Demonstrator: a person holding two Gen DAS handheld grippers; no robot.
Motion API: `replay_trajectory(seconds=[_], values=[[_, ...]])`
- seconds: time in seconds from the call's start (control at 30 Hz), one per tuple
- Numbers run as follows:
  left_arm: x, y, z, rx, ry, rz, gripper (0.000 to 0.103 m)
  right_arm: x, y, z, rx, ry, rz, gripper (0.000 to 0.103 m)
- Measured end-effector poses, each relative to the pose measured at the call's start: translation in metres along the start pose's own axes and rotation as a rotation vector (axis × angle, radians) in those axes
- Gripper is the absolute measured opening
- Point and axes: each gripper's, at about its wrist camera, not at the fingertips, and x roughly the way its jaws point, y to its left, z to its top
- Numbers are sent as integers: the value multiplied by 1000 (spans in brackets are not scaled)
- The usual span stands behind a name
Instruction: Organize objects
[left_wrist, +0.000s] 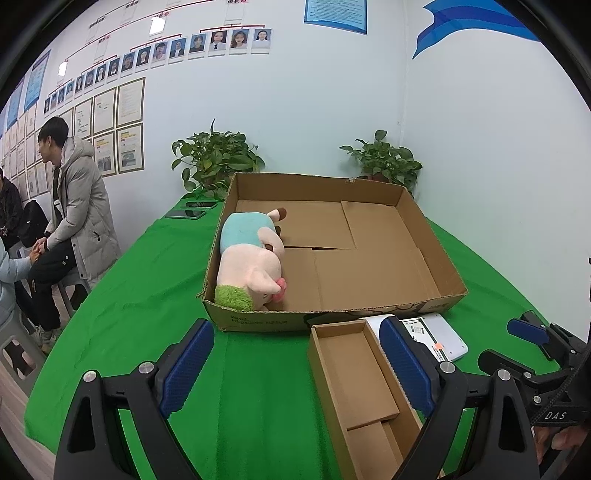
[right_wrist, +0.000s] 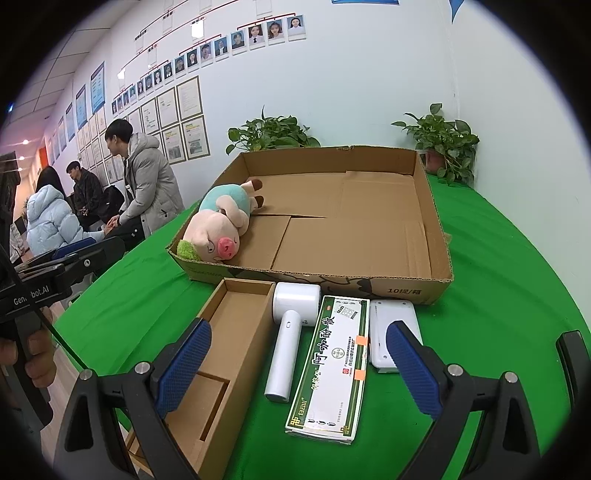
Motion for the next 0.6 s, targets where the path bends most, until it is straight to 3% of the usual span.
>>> replay_trajectory(seconds=[0.13, 0.23, 0.27, 0.3, 0.33, 0.37, 0.4, 0.43, 0.5, 0.53, 0.57, 0.6], values=[[3, 0, -2, -11, 6, -16, 85, -1, -1, -1, 4, 3, -9, 96], [11, 0, -7, -7, 38, -47, 41, 1, -2, -6, 5, 16, 4, 94], [13, -1, -9, -4, 50, -60, 17, 1, -2, -9, 1, 26, 24, 91], [16, -2, -12, 0, 66, -75, 9, 1, -1, -11, -2, 31, 39, 76], [19, -4, -15, 3, 75, -85, 9, 1, 0, -15, -10, 36, 49, 46], [20, -5, -18, 7, 79, -89, 9, 2, 1, -18, -22, 43, 42, 32], [20, -6, -20, 10, 81, -88, 13, 2, 1, -22, -33, 50, 33, 20], [21, -7, -22, 8, 80, -83, 19, 1, 0, -25, -36, 55, 34, 20], [19, -5, -25, -8, 74, -100, 76, 1, -3, -31, -29, 69, 64, 26], [18, -2, -25, -24, 67, -115, 89, 0, -6, -33, -18, 78, 86, 51], [15, 1, -25, -43, 58, -133, 97, -1, -9, -36, -7, 84, 97, 69], [15, 5, -25, -66, 63, -163, 97, -3, -10, -37, -2, 82, 98, 92]])
